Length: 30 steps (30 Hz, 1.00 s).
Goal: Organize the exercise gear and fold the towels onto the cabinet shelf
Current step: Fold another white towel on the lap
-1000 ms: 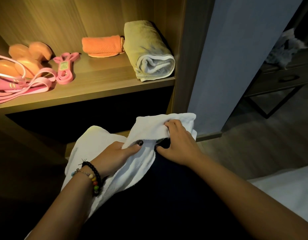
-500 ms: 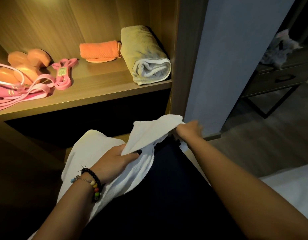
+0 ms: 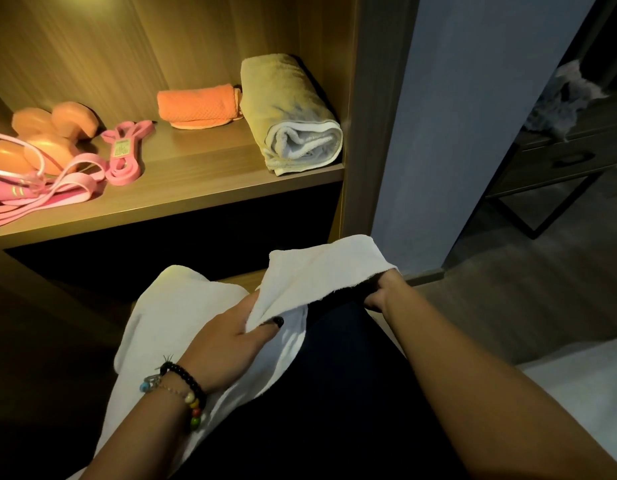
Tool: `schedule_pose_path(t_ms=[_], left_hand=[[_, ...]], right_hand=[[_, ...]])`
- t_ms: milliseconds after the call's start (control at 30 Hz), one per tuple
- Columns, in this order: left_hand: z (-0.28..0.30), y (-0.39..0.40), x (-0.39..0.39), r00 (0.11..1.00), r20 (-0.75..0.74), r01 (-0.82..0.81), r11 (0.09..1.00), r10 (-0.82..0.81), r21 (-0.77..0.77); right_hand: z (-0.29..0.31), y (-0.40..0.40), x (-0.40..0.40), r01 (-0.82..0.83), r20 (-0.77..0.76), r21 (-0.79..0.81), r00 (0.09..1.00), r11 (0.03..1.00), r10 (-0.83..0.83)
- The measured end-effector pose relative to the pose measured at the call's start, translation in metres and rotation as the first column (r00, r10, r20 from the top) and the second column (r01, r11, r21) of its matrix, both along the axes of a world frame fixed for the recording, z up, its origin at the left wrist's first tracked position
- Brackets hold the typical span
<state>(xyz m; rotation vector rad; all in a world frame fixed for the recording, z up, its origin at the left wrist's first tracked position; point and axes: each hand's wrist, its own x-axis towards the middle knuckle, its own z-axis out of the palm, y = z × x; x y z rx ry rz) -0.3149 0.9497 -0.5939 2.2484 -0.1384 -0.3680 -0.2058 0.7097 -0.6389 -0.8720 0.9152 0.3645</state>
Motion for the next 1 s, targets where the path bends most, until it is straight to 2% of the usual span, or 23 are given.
schedule_pose_path(t_ms=[133, 200, 267, 333, 400, 500, 600, 700, 800, 900, 933, 1000], left_hand=[[0.009, -0.010, -0.001, 0.985, 0.103, 0.151, 0.984, -0.141, -0.095], [0.012, -0.014, 0.003, 0.935, 0.187, 0.306, 0.952, -0.302, 0.003], [0.015, -0.017, 0.007, 0.891, 0.127, 0.426, 0.900, -0.436, 0.097], [0.019, -0.025, 0.016, 0.873, 0.061, 0.470, 0.867, -0.485, 0.162], [0.023, -0.046, 0.029, 0.898, 0.061, 0.417, 0.888, -0.435, 0.193], [0.026, -0.078, 0.050, 0.988, 0.030, 0.148, 0.979, -0.154, 0.142], [0.015, -0.096, 0.070, 0.999, -0.015, -0.034, 0.982, 0.038, 0.185], [0.012, -0.107, 0.080, 0.997, -0.036, -0.064, 0.993, 0.068, 0.101], [0.014, -0.119, 0.072, 0.997, 0.072, 0.037, 0.999, -0.034, -0.036], [0.015, -0.126, 0.058, 0.960, 0.145, 0.259, 0.955, -0.239, -0.143], [0.011, -0.128, 0.054, 0.927, 0.160, 0.359, 0.926, -0.339, -0.116], [0.001, -0.131, 0.047, 0.831, 0.140, 0.537, 0.842, -0.539, 0.054]], right_hand=[[0.006, -0.017, -0.015, 0.117, 0.124, 0.113, 0.984, 0.987, -0.131], [0.006, -0.029, -0.027, 0.131, 0.168, 0.134, 0.974, 0.982, -0.152], [0.009, -0.043, -0.037, 0.128, 0.192, 0.125, 0.970, 0.984, -0.151], [0.018, -0.055, -0.044, 0.142, 0.241, 0.104, 0.957, 0.984, -0.164], [0.027, -0.061, -0.051, 0.168, 0.276, 0.112, 0.941, 0.979, -0.193], [0.027, -0.062, -0.058, 0.293, 0.253, 0.105, 0.916, 0.950, -0.311], [0.015, -0.064, -0.068, 0.394, 0.202, 0.154, 0.885, 0.906, -0.420], [0.011, -0.064, -0.077, 0.344, 0.267, 0.068, 0.898, 0.937, -0.349], [0.031, -0.069, -0.075, 0.289, 0.422, -0.147, 0.883, 0.946, -0.204], [0.046, -0.081, -0.070, 0.319, 0.511, -0.231, 0.844, 0.919, -0.164], [0.043, -0.084, -0.070, 0.315, 0.496, -0.218, 0.851, 0.924, -0.173], [0.026, -0.088, -0.076, 0.301, 0.392, -0.119, 0.890, 0.946, -0.234]])
